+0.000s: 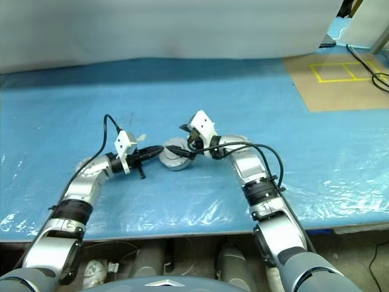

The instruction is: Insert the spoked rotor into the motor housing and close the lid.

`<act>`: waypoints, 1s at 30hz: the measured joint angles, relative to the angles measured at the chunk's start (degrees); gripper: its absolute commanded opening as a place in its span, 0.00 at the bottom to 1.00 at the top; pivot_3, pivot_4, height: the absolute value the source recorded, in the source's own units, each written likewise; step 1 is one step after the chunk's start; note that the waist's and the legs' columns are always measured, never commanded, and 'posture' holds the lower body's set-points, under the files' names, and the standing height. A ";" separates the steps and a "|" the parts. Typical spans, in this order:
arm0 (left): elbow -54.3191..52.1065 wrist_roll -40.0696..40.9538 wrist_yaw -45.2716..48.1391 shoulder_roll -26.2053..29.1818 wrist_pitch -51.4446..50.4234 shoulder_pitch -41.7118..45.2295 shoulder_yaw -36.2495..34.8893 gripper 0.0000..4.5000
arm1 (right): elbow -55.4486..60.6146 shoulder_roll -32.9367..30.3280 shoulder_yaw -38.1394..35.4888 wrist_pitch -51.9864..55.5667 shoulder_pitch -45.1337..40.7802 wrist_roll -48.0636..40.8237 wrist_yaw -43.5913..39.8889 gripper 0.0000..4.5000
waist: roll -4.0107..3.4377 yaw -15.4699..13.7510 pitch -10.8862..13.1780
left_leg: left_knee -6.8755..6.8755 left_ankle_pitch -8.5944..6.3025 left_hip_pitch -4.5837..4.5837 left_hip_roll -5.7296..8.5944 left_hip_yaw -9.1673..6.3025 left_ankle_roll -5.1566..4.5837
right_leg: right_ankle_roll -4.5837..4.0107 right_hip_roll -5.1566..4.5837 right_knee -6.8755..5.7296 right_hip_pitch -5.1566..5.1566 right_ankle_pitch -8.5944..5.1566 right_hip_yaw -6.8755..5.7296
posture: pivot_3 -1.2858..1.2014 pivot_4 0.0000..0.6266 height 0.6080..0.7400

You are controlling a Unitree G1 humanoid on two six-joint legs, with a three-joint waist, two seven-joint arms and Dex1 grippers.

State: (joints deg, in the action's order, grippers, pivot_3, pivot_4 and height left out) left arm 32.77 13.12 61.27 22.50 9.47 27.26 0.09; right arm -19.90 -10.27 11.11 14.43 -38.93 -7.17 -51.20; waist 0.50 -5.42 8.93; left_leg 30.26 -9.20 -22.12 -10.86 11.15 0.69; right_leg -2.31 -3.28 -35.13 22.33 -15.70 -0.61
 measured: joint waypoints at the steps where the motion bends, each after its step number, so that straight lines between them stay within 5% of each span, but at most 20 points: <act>1: 0.00 0.03 0.01 0.05 -0.05 0.02 -0.03 0.01 | 0.01 0.10 -0.46 0.29 0.00 -0.44 0.12 0.99 | 0.00 0.00 0.00 | 0.01 0.00 0.00 0.00 -0.01 0.00 | 0.00 0.00 -0.02 0.01 0.00 0.00 | 0.52 0.24 1.00; 14: -0.10 0.05 0.60 0.45 -0.18 0.01 -0.11 0.01 | -4.97 -1.26 -12.95 31.82 -1.98 -15.38 2.19 0.99 | 0.03 -0.08 0.02 | 0.22 0.01 0.00 -0.01 -0.06 -0.01 | -0.04 -0.01 -0.29 0.00 0.00 -0.02 | 0.52 0.24 1.00; 30: -0.22 -0.06 0.59 0.48 -0.12 -0.23 -0.06 0.01 | -5.21 -0.30 -12.76 36.92 0.27 -17.16 3.20 0.95 | 0.02 -0.09 0.02 | 0.44 0.01 0.03 -0.05 -0.06 0.00 | -0.06 -0.02 -0.51 -0.02 -0.01 -0.04 | 0.52 0.24 1.00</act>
State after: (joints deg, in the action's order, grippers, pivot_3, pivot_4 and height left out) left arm 32.55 13.06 61.86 22.97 9.35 27.03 0.03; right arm -25.11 -10.57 -1.65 51.35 -38.66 -24.33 -48.00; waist 0.52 -5.50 8.94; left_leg 30.70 -9.19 -22.09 -10.91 11.09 0.69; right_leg -2.37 -3.30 -35.64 22.31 -15.71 -0.64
